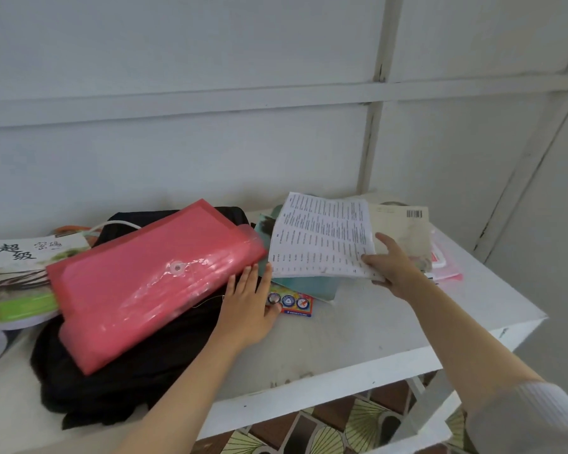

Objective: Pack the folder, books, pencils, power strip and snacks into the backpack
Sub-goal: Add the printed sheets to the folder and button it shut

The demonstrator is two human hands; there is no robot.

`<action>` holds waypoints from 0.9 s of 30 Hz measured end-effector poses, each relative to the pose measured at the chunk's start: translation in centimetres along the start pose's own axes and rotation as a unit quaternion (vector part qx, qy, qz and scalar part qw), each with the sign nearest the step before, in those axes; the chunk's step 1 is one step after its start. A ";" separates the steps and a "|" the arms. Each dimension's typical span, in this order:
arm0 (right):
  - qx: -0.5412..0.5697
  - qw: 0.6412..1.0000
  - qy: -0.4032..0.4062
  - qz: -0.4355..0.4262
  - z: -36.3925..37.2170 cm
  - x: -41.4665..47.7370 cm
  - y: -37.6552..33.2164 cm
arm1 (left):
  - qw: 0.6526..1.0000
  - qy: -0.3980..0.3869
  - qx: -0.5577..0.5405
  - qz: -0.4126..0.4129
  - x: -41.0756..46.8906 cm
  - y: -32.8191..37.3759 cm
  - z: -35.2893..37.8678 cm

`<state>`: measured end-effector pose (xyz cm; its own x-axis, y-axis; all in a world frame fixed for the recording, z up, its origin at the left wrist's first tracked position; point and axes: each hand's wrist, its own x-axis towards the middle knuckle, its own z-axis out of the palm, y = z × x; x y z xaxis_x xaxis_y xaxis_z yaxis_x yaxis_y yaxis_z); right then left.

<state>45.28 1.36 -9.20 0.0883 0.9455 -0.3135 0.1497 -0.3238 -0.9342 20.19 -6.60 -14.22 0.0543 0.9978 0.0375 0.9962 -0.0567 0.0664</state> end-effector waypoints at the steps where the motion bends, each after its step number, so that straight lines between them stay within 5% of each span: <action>1: 0.020 1.000 0.001 -0.008 -0.2 0.0 0.0 | 1.000 0.005 -0.020 0.010 0.0 -0.1 0.0; 4: 0.086 0.996 -0.002 -0.025 -0.6 -0.2 -0.1 | 0.965 0.062 -0.244 0.069 -0.7 0.2 -1.1; 7: 0.170 0.985 -0.032 -0.028 -1.4 -0.9 -0.2 | 0.832 0.071 -0.549 0.024 -1.1 1.1 -3.5; 10: 0.227 0.970 -0.071 -0.044 -2.3 -2.2 0.4 | 0.721 0.068 -0.689 -0.023 -0.3 0.8 -5.1; 12: 0.261 0.956 -0.115 -0.067 -2.9 -3.0 1.3 | 0.681 0.018 -0.732 -0.027 -0.1 0.7 -6.3; 15: 0.280 0.941 -0.169 -0.089 -3.3 -4.3 2.6 | 0.695 -0.046 -0.717 -0.033 -0.1 1.1 -7.4; 19: 0.244 0.944 -0.201 -0.100 -3.5 -6.1 3.4 | 0.741 -0.024 -0.670 -0.027 -0.9 1.4 -7.1; 27: 0.161 0.948 -0.245 -0.125 -1.7 -7.7 3.7 | 0.741 -0.009 -0.671 0.018 -4.6 0.2 -8.5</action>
<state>46.85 -7.19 -9.97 -0.3897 0.9200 -0.0424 -0.2098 -0.1335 -0.9686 19.55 -11.44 -5.86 0.0926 0.9944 0.0501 0.0289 -0.0530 0.9982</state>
